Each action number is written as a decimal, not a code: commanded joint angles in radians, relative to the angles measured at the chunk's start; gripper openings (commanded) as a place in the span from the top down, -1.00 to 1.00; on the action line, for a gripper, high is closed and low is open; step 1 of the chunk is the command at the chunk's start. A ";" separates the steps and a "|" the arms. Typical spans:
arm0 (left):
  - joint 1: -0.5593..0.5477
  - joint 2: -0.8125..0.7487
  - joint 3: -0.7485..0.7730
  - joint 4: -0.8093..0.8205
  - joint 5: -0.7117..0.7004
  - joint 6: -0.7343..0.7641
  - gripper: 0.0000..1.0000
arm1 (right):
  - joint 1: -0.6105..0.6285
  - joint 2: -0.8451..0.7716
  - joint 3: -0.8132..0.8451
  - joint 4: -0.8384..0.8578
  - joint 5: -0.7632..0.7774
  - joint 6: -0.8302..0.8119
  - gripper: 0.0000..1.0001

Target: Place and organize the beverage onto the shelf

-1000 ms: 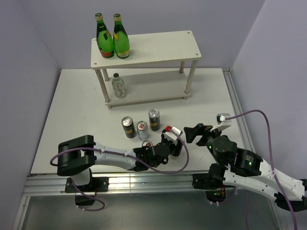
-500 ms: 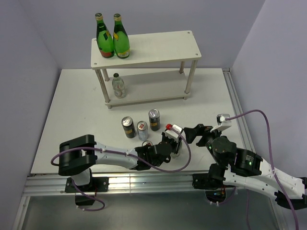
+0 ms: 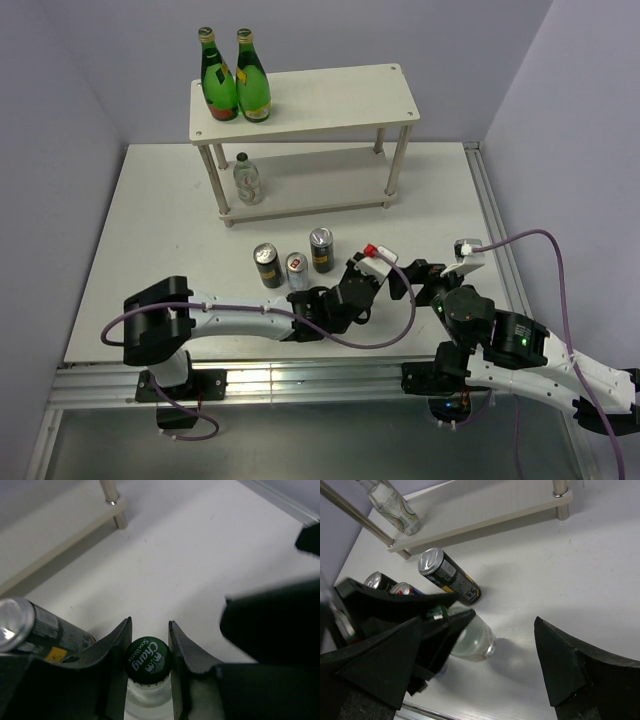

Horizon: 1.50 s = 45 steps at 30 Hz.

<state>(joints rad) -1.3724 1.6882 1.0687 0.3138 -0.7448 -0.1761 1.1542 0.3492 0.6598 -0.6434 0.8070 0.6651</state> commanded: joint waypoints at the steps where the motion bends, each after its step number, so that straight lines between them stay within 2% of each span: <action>1: 0.039 -0.084 0.164 0.113 -0.054 0.114 0.99 | 0.010 -0.009 -0.003 0.007 0.029 0.016 -1.00; 9: 0.154 -0.122 0.324 0.093 -0.025 0.250 0.99 | 0.012 -0.013 -0.003 0.008 0.031 0.014 -1.00; 14: 0.275 -0.119 0.379 0.108 0.005 0.283 0.99 | 0.013 -0.012 -0.002 0.007 0.031 0.014 -1.00; 18: 0.378 -0.119 0.331 0.185 0.005 0.309 0.99 | 0.015 -0.012 -0.005 0.011 0.031 0.011 -1.00; 26: 0.501 -0.099 0.206 0.344 -0.016 0.328 0.99 | 0.016 0.002 -0.003 0.008 0.032 0.010 -1.00; 32: 0.556 -0.082 0.071 0.565 -0.057 0.359 0.99 | 0.033 0.016 0.001 -0.005 0.030 0.027 -1.00; 36: 0.608 -0.058 0.056 0.591 -0.053 0.305 0.99 | 0.067 0.037 0.008 -0.024 0.055 0.044 -1.00; 45: 0.650 0.027 0.063 0.709 -0.076 0.288 0.99 | 0.121 0.056 0.014 -0.055 0.098 0.071 -1.00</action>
<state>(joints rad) -0.7280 1.7191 1.0821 0.8124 -0.8131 0.1326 1.2579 0.3977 0.6598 -0.6815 0.8505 0.7090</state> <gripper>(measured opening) 0.362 0.998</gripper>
